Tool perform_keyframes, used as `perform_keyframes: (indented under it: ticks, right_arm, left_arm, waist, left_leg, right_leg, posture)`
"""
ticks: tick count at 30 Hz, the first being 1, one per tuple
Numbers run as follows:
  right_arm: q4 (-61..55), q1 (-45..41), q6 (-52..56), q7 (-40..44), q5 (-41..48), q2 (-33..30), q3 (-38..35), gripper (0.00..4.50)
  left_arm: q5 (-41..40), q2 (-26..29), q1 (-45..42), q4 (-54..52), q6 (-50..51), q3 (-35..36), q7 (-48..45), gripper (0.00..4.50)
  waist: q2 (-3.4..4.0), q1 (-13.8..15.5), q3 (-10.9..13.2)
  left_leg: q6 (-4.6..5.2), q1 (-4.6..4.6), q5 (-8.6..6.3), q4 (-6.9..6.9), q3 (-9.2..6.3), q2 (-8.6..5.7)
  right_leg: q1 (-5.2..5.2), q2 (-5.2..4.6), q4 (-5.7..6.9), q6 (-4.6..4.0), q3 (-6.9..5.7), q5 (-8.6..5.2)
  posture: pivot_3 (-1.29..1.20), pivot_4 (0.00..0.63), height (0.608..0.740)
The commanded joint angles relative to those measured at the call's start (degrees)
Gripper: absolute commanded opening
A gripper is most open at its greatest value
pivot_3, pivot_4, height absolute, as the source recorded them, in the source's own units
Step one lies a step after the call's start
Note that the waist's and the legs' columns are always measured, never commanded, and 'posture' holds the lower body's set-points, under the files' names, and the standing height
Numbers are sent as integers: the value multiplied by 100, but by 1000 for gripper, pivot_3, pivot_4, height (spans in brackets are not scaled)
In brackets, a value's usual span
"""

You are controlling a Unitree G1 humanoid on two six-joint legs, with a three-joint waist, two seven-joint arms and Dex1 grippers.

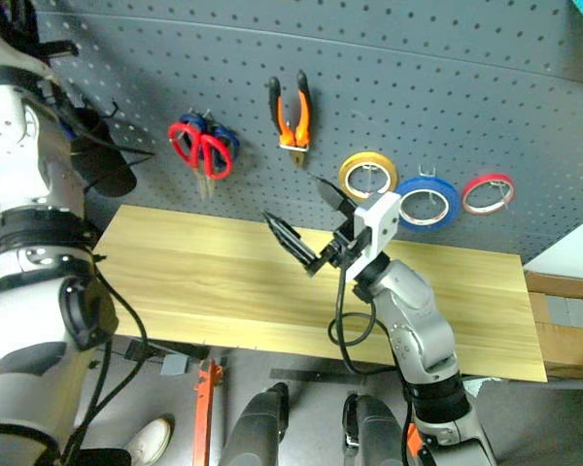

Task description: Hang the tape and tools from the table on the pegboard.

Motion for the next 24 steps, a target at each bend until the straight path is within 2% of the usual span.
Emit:
perform_keyframes:
  ticks: [1,12,24]
  right_arm:
    - [-160,39,-117,-9,16,25,-16,4500]
    - [-281,130,-18,-53,28,-10,9,4500]
    - [-278,128,17,-99,15,-31,13,4500]
  left_arm:
    - [181,140,82,31,-309,-96,-47,730]
    - [60,75,539,171,-372,-32,-179,730]
    - [-46,61,1387,-532,25,126,116,730]
  waist:
    - [0,5,-1]
    - [0,5,-1]
    - [0,-8,0]
  left_leg:
    - [0,0,0,0,-1,0]
    - [4,0,2,5,-6,2]
    - [8,1,1,5,-12,6]
  right_leg:
    - [0,0,1,0,-1,0]
    - [2,-1,8,-2,1,1]
    - [1,0,14,-2,1,1]
  posture:
    - [171,219,740]
    - [170,244,740]
    - [169,257,740]
